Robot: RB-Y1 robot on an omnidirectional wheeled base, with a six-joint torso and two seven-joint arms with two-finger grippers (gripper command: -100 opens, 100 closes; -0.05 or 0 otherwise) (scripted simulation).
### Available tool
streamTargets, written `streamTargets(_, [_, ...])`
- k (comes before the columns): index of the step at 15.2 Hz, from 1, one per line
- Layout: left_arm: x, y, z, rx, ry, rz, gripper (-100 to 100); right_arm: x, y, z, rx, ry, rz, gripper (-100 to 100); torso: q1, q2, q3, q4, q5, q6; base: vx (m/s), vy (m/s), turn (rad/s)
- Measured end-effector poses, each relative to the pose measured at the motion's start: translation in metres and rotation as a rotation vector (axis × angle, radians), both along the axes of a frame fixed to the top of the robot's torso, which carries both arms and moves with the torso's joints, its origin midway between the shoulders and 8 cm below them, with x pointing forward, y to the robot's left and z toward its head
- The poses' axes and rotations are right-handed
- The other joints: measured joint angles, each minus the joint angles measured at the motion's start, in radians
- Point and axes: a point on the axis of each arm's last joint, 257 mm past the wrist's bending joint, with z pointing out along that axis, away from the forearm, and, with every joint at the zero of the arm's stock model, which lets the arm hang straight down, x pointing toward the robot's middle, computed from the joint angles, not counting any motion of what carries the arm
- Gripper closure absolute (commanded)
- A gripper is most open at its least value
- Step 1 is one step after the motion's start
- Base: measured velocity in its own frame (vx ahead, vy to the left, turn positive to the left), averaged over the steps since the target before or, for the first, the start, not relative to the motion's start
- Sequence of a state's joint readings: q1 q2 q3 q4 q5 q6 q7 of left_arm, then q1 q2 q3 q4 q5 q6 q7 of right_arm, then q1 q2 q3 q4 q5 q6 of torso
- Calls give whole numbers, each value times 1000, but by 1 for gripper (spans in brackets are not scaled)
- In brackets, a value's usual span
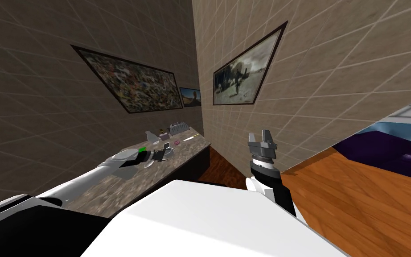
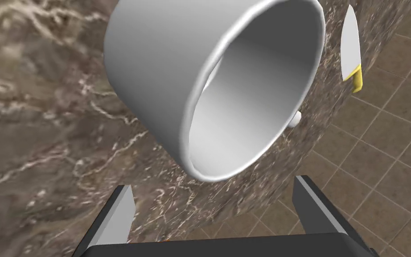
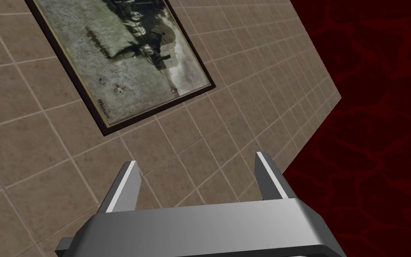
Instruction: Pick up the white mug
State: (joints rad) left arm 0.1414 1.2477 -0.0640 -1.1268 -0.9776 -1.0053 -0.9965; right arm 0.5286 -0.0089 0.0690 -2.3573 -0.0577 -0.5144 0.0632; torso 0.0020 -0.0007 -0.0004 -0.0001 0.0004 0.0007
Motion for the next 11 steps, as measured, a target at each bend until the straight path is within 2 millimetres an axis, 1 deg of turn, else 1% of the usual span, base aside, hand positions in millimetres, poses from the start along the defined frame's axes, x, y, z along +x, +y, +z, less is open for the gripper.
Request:
streamTargets(1, [-5,6,-2,24,9,-9,-100,0,0,0,0,0,0,0,0,0,0,0,0,-1,-13,1,-181])
streamTargets(2, [-10,18,-4,63,24,-18,-100,0,0,0,0,0,0,0,0,0,0,0,0,0,-15,0,-266])
streamTargets(5, [-35,52,-8,169,75,-51,-100,0,0,0,0,0,0,0,-1,0,0,0,0,0,-22,-3,-299])
streamTargets(6, [-44,64,-6,209,97,-64,-100,0,0,0,0,0,0,0,-1,0,0,0,-1,0,-23,-4,-248])
streamTargets(9, [-65,95,-5,302,156,-100,-100,0,0,0,0,0,0,0,-2,0,0,0,0,0,-18,-12,-251])
streamTargets(11, [-85,114,-9,357,200,-123,-100,0,0,0,0,0,0,0,-2,0,0,0,0,0,-18,-19,-230])
